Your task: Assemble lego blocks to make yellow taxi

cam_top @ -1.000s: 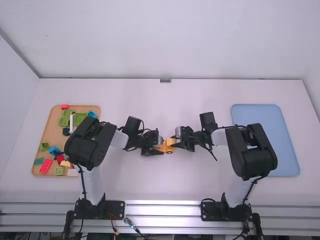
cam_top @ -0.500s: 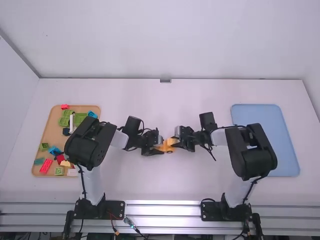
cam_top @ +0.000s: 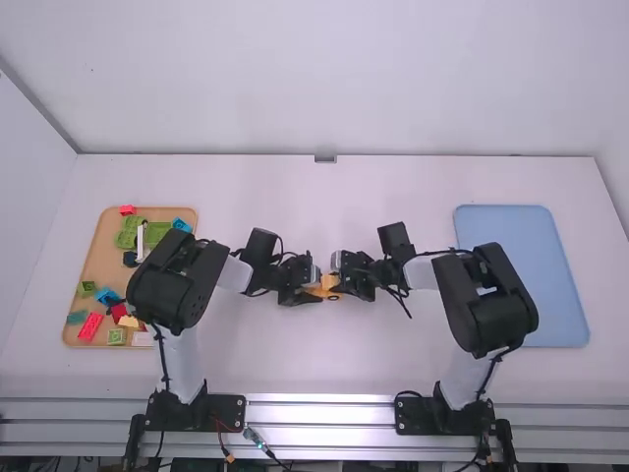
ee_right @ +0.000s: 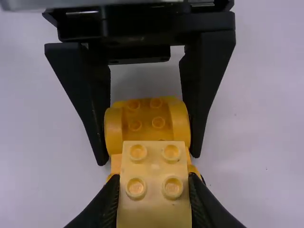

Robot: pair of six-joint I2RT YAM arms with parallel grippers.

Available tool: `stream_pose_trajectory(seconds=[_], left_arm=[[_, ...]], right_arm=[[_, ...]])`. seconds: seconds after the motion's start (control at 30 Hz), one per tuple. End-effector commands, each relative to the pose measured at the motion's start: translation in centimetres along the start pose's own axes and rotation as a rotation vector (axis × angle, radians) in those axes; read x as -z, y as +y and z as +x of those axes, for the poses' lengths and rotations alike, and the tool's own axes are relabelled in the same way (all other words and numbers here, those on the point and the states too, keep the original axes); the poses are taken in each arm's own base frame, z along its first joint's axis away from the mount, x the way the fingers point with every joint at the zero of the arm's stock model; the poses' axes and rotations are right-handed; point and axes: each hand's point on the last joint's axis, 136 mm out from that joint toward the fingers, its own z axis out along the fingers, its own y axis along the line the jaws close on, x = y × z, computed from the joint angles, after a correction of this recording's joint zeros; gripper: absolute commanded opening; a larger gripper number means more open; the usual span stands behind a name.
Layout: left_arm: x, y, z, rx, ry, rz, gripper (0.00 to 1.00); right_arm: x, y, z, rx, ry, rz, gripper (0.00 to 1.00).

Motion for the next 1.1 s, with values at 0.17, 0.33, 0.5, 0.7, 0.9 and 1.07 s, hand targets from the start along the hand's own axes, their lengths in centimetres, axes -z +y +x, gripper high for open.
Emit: stream_pose_trajectory(seconds=[0.17,0.33,0.5,0.7,0.9,1.07], left_arm=[[-0.37,-0.19,-0.39,0.005,-0.022,0.026,0.3],[-0.39,-0.34,-0.33,0.011,-0.02,0.031,0.3],[-0.37,-0.55,-0.17,0.022,-0.015,0.038,0.32],[-0.37,-0.56,-0.16,0.023,-0.014,0.038,0.31],[-0.38,-0.58,-0.22,0.023,-0.017,0.04,0.31],[-0.39,-0.59,-0.23,0.023,-0.017,0.04,0.31]], right_arm=[[0.83,-0.32,0.59,0.01,-0.006,0.004,0.0],[0.4,-0.13,0.11,0.04,-0.013,-0.004,0.0],[-0.01,-0.14,-0.08,0.063,-0.004,-0.001,0.0],[0.17,-0.42,0.34,0.051,0.01,0.011,0.0],[0.11,-0.34,0.32,0.052,0.011,0.009,0.0],[0.13,-0.13,0.48,0.04,0.016,0.001,0.0]])
